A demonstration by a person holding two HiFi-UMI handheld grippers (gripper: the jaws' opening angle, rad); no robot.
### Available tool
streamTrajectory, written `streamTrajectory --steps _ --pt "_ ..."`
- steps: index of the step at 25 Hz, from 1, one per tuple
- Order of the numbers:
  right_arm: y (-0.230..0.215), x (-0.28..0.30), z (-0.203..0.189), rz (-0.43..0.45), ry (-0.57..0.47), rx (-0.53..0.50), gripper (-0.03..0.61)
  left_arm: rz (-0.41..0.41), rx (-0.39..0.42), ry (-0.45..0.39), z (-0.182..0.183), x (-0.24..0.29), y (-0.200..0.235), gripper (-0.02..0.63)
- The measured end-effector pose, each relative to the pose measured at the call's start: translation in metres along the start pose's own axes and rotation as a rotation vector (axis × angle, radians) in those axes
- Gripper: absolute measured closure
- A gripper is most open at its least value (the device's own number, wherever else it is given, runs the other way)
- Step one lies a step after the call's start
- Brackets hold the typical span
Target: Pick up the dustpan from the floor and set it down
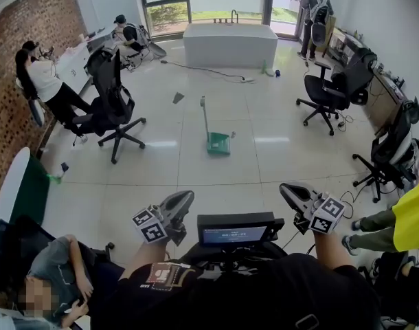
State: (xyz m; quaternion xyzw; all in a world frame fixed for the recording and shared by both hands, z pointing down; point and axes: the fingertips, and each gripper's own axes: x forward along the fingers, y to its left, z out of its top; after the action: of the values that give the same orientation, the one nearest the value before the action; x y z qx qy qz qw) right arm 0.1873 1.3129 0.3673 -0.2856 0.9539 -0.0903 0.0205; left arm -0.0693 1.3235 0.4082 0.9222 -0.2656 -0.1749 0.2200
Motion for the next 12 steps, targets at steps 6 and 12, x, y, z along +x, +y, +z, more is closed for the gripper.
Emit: streamTrajectory --steps 6,12 --pt "-0.013 -0.104 -0.012 0.039 0.002 0.026 0.569 0.039 -0.009 -0.026 -0.053 0.052 -0.079 0.607" --pt "-0.036 -0.2 -0.022 0.054 -0.003 0.068 0.569 0.053 -0.006 -0.012 -0.113 0.102 -0.159 0.607"
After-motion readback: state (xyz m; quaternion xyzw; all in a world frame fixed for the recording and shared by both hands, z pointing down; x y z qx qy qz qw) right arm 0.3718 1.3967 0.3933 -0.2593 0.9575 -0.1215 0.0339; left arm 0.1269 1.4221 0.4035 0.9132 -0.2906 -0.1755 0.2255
